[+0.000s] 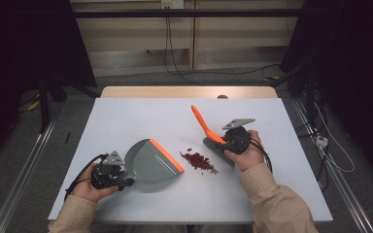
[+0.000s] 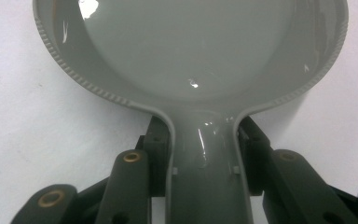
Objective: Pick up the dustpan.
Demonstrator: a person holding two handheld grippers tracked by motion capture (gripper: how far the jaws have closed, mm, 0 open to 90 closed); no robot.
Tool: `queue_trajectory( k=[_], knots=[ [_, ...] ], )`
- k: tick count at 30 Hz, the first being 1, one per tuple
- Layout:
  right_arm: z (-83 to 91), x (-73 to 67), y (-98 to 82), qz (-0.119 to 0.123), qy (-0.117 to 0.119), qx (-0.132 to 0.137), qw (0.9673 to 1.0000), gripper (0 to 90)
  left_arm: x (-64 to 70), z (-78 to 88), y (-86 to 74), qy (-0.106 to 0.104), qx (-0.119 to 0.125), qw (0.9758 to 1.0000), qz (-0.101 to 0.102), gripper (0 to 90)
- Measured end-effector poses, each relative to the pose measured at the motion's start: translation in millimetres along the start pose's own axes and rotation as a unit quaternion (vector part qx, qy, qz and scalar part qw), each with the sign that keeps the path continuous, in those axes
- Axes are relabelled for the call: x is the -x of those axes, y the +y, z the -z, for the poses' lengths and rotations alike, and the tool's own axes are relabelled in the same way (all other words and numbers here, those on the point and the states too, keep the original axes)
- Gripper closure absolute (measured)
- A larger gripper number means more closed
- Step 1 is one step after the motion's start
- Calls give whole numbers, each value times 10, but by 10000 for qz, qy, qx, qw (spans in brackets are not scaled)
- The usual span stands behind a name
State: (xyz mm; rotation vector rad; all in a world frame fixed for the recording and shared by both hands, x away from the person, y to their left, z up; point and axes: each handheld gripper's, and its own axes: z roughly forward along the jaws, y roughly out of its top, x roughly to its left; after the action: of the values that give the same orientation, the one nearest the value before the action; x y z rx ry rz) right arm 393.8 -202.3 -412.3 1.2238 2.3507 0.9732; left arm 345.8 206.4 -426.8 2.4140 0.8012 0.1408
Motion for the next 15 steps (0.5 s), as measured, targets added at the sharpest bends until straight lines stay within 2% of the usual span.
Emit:
queue_trajectory(
  k=[3, 7, 8, 10, 11, 12, 14, 15],
  knots=[
    [1, -13, 21, 32, 58, 145, 9999, 714, 37, 4, 3, -16, -38, 10000, -80, 640],
    [9, -29, 3, 96, -233, 371, 9990, 714, 64, -11, 13, -245, -63, 9994, -226, 640],
    [2, -31, -5, 81, -229, 402, 9989, 714, 86, -16, 19, -163, -84, 9994, -299, 640],
    [-14, -51, -23, 146, -287, 398, 9987, 714, 113, -33, 29, -307, -74, 9989, -358, 641],
    [-20, -65, -33, 136, -310, 391, 9987, 714, 139, -42, 36, -294, -67, 9988, -378, 640],
    [-25, -74, -43, 151, -312, 402, 9986, 714, 150, -47, 44, -401, -53, 9985, -367, 640],
    [-34, -87, -65, 136, -303, 396, 9987, 715, 179, -58, 60, -388, -96, 9981, -478, 640],
    [-33, -95, -73, 124, -303, 418, 9986, 714, 198, -72, 63, -454, -39, 9981, -410, 640]
  ],
)
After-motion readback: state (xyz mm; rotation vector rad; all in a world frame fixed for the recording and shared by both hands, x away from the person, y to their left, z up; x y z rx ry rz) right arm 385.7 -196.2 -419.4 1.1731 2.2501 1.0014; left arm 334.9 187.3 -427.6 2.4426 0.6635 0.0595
